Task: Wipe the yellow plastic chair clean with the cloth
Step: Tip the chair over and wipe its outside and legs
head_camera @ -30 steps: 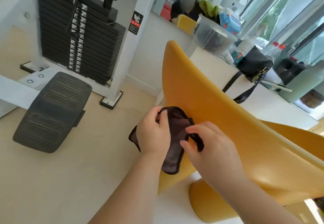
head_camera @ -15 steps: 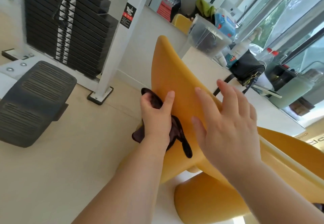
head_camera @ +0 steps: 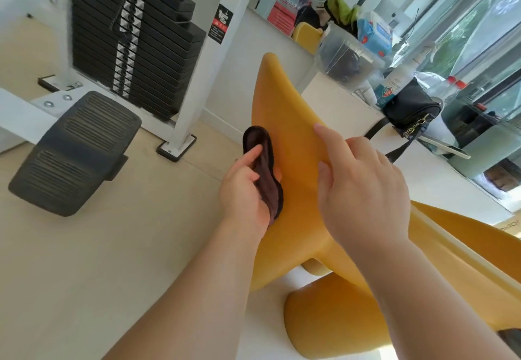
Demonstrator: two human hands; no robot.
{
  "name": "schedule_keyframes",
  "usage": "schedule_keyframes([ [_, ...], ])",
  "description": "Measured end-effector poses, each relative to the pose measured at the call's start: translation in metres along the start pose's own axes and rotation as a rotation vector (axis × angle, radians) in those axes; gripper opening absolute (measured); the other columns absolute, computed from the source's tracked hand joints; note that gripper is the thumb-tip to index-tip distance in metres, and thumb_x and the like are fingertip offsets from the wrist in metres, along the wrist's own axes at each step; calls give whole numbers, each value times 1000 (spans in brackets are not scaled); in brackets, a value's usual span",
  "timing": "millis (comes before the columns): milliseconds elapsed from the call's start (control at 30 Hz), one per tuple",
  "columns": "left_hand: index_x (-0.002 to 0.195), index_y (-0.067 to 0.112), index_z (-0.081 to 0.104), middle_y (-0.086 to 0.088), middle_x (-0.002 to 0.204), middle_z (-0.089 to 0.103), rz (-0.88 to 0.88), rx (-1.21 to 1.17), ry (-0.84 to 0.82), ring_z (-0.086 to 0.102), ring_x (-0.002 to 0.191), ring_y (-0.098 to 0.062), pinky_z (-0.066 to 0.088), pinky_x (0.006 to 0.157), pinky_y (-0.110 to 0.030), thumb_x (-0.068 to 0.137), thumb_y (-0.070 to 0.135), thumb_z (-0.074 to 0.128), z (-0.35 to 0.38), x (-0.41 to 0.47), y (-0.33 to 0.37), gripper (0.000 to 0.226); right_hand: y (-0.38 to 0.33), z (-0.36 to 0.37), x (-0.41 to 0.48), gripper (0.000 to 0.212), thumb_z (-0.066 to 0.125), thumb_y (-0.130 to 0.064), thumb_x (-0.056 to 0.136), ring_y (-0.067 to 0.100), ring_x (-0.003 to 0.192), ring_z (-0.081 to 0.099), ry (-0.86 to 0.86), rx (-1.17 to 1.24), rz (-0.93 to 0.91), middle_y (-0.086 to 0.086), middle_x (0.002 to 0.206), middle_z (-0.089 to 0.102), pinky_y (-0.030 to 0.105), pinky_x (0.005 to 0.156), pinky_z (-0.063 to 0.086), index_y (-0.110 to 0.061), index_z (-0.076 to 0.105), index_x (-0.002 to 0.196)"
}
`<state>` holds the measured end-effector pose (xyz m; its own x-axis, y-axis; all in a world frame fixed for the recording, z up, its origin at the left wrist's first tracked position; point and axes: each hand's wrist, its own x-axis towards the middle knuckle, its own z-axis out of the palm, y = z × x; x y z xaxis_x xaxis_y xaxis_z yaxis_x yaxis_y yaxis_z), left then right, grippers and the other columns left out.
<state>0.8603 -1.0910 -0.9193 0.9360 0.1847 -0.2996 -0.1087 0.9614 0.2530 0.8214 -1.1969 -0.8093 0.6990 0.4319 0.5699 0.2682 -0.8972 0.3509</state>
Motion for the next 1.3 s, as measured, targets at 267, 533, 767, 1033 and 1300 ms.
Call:
schedule_keyframes([
  [267,111,16,75,-5,101,76,-21,92,-47,72,93,-21,59,81,-33,96,9,64,-12,-11,-14,20,-5,-15,-11,44,59,-22,99,17,76,42,-33,97,58,-1,96,57,34,70,36,-31,52,141],
  [533,156,32,27,12,162,26,489,1050,-117,23,149,-13,23,122,-46,71,66,64,-35,-14,-42,99,-7,-23,-15,45,62,-21,98,17,79,53,-60,156,74,-9,104,56,34,67,43,-33,51,140],
  [767,115,6,66,-14,153,43,421,1371,-123,13,153,-33,-24,119,-34,85,49,17,-64,1,-89,72,-6,-28,-21,45,63,-18,96,13,83,51,-65,164,76,-6,112,61,31,67,40,-31,54,139],
  [1033,107,-14,51,-34,117,52,463,880,-160,45,120,-51,35,107,-59,97,64,30,-8,10,-54,82,-7,-32,-23,36,58,-24,101,9,84,47,-84,166,68,-17,110,49,16,68,35,-36,48,134],
  [1300,113,6,52,-33,118,55,685,737,-175,47,117,-55,39,100,-67,93,41,42,47,36,7,41,-7,-20,-11,39,54,-28,96,14,82,56,-66,116,28,-10,111,61,28,61,36,-36,47,134],
])
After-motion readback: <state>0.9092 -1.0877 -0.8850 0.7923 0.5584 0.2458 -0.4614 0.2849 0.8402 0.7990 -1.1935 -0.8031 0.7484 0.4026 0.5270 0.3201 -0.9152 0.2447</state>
